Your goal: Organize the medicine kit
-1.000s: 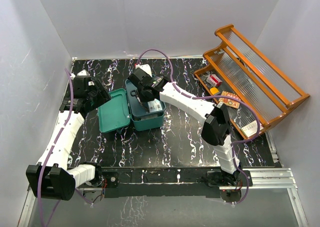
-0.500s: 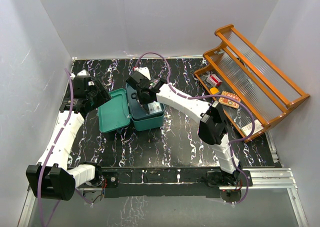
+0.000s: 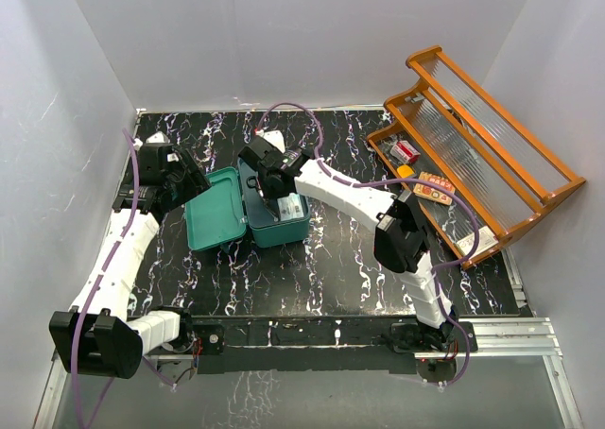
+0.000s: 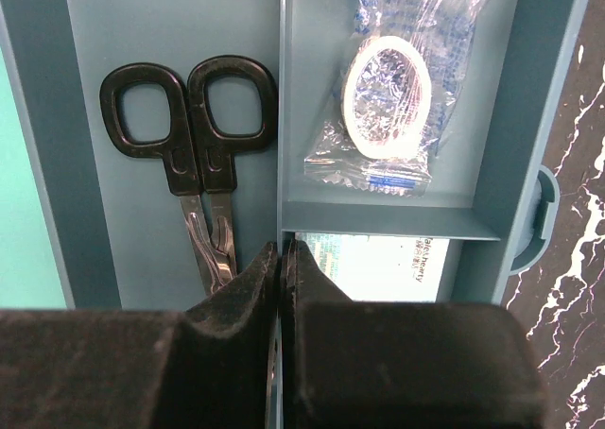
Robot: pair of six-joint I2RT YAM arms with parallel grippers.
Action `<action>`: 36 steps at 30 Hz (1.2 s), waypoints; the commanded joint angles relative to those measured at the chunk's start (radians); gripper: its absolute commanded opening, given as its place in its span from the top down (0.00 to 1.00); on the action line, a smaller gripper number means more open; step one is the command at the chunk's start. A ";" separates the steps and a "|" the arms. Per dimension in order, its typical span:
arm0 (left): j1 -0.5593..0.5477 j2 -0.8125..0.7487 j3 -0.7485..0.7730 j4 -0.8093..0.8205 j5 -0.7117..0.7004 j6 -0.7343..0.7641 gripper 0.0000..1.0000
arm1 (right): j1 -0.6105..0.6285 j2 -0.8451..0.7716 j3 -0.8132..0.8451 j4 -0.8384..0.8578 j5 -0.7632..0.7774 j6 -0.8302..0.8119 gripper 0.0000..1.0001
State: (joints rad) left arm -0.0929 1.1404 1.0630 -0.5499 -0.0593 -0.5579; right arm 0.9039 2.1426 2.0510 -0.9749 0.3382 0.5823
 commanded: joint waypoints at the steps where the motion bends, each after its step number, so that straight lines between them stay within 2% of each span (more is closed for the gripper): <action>1: 0.005 -0.003 -0.006 -0.002 0.003 0.012 0.37 | 0.004 -0.012 0.006 -0.029 -0.001 0.018 1.00; 11: 0.005 0.007 -0.001 0.004 0.003 0.016 0.36 | 0.002 0.051 0.112 -0.117 -0.023 -0.016 1.00; 20: 0.005 0.011 -0.009 -0.007 -0.008 0.025 0.33 | -0.009 0.069 0.097 -0.094 -0.031 -0.026 0.99; 26: 0.036 0.027 -0.018 -0.022 -0.015 0.032 0.27 | -0.012 0.010 0.128 -0.064 -0.023 -0.029 0.73; 31: 0.098 0.042 -0.051 -0.015 0.028 0.022 0.21 | -0.017 -0.083 0.088 -0.005 -0.025 -0.028 0.55; 36: 0.182 0.039 -0.082 0.012 0.096 0.010 0.13 | -0.058 -0.179 0.000 0.094 -0.121 -0.044 0.50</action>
State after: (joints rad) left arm 0.0269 1.1900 0.9962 -0.5499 -0.0307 -0.5400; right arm 0.8845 2.1143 2.0785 -1.0027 0.2798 0.5503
